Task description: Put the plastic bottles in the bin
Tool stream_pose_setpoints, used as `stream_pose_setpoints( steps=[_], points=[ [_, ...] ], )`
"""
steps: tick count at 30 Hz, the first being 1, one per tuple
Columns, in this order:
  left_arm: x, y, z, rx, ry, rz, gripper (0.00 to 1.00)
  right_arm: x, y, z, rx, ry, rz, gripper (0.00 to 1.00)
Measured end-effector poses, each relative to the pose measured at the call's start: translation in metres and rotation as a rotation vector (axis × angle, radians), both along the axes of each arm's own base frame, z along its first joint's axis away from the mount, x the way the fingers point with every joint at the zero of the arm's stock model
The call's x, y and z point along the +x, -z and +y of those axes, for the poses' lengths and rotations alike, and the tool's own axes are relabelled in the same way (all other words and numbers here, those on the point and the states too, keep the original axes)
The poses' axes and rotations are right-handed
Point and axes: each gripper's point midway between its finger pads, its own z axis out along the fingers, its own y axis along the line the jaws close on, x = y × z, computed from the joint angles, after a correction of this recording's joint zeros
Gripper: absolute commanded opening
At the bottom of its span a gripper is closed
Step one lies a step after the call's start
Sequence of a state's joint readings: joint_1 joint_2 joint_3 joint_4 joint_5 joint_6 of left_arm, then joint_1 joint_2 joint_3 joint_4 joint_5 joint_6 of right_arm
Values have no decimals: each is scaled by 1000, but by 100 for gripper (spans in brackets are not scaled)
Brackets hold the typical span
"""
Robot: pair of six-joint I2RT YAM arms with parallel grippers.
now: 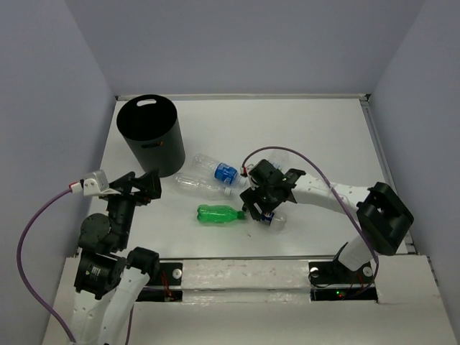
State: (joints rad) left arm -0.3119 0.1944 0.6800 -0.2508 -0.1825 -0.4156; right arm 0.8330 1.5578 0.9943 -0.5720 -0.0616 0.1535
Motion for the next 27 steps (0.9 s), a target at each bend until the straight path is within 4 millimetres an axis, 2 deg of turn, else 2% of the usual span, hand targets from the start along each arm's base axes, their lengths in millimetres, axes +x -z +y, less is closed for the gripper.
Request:
stream_pose_setpoints(
  steps=[5, 10, 14, 15, 17, 23, 27],
  points=[
    [0, 0, 0, 1, 2, 0, 99, -3, 3, 1, -3, 9, 13, 77],
    [0, 0, 0, 4, 3, 0, 99, -6, 10, 2, -17, 31, 41, 64],
    [0, 0, -1, 4, 4, -1, 99, -8, 8, 2, -10, 51, 44, 61],
    [0, 0, -1, 4, 5, -1, 99, -8, 6, 2, -10, 53, 42, 53],
    [0, 0, -1, 4, 5, -1, 99, -11, 4, 1, -13, 58, 45, 50],
    [0, 0, 0, 5, 4, -1, 99, -17, -13, -5, -3, 73, 29, 45],
    [0, 0, 0, 5, 4, -1, 99, -22, -40, -8, 42, 77, -8, 45]
  ],
)
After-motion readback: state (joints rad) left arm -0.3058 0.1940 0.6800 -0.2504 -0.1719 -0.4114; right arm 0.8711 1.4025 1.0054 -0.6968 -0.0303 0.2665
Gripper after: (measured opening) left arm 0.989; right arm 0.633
